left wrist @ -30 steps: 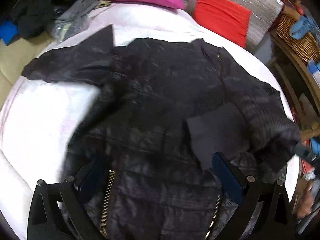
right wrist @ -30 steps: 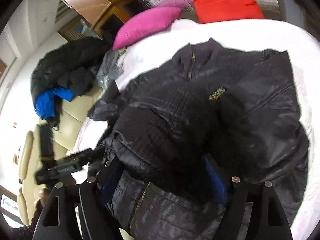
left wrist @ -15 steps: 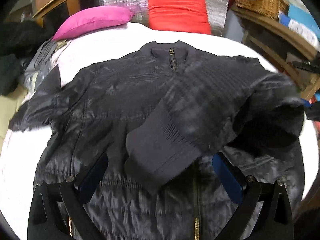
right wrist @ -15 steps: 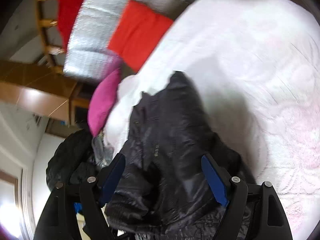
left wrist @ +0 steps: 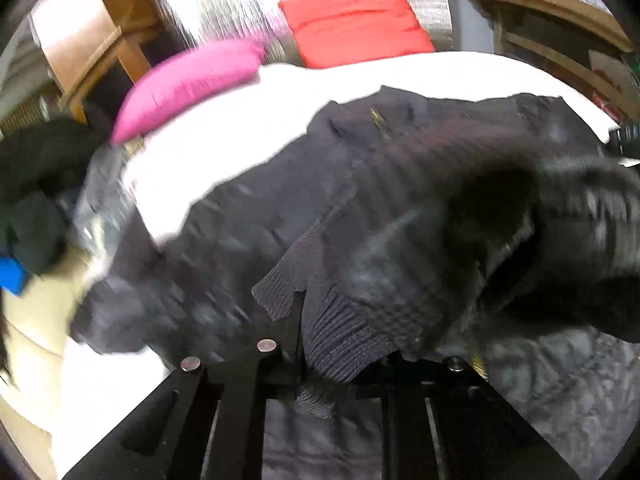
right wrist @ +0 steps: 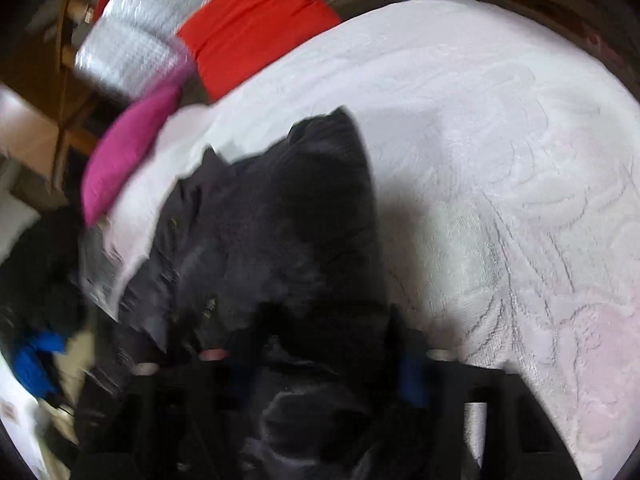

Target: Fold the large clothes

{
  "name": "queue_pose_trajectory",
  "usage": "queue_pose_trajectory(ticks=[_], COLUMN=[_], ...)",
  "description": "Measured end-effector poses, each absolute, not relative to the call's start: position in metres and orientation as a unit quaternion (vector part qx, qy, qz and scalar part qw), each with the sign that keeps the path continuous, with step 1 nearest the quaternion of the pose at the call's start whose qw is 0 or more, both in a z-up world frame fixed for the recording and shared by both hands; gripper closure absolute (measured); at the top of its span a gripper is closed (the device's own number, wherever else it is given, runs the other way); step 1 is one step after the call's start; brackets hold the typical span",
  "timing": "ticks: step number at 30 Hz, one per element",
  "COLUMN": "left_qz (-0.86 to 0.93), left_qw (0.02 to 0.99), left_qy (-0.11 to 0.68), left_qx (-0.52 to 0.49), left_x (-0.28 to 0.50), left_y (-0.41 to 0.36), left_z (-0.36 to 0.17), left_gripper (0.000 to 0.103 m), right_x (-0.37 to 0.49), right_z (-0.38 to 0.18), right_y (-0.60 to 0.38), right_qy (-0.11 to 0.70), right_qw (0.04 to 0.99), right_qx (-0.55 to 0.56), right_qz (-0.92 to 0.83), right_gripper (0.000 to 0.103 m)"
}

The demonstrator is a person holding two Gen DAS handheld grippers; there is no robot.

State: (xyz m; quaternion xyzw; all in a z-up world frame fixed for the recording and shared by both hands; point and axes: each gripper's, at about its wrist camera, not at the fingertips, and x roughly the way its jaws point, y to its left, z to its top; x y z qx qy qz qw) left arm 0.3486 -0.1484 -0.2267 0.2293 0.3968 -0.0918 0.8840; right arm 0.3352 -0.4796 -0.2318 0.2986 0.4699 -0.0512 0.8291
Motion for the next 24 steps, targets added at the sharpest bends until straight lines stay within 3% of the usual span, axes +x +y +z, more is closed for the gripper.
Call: queue_pose_trajectory(ticks=[4,8,9,11,12,13,15,17,18,19,24], left_qz=[-0.045,-0.003,0.008,0.024,0.029,0.026,0.013,0.008,0.009,0.009,-0.002], left_qw=[0.895,0.896,0.887,0.868,0.855,0.847,0.833,0.832,0.838,0.842,0.867], left_qy=[0.324,0.258,0.240,0.245,0.275,0.301,0.366,0.387,0.385,0.382,0.378], left_qx=[0.304,0.362,0.394,0.431,0.439,0.437,0.416,0.396,0.387,0.381,0.324], left_x=[0.365,0.381,0.384,0.389,0.394,0.396,0.397,0.390,0.385,0.382,0.371], left_y=[-0.144,-0.137,-0.137,-0.135,-0.128,-0.122,-0.105,-0.089,-0.079,-0.074,-0.043], left_z=[-0.198,-0.188,-0.198,-0.220,-0.239,-0.249,-0.271,-0.276,-0.272,-0.268,-0.237], left_gripper=[0.088,0.084,0.081,0.063,0.051,0.047,0.047,0.045,0.038,0.032,0.030], right_x=[0.326,0.312,0.311,0.315,0.318,0.320,0.324,0.321,0.318,0.316,0.279], right_z=[-0.217,-0.208,-0.210,-0.217,-0.221,-0.225,-0.231,-0.232,-0.230,-0.227,-0.196], right_y=[-0.481,-0.503,-0.505,-0.502,-0.502,-0.505,-0.510,-0.518,-0.522,-0.525,-0.542], right_qy=[0.441,0.392,0.392,0.402,0.409,0.417,0.431,0.436,0.435,0.430,0.345], right_qw=[0.849,0.857,0.855,0.852,0.847,0.842,0.826,0.807,0.803,0.803,0.830], right_qx=[0.279,0.315,0.321,0.312,0.311,0.315,0.344,0.384,0.393,0.398,0.420], right_qz=[-0.083,-0.112,-0.112,-0.125,-0.132,-0.134,-0.120,-0.104,-0.105,-0.111,-0.124], right_gripper=[0.085,0.086,0.086,0.086,0.086,0.085,0.081,0.066,0.044,0.030,0.029])
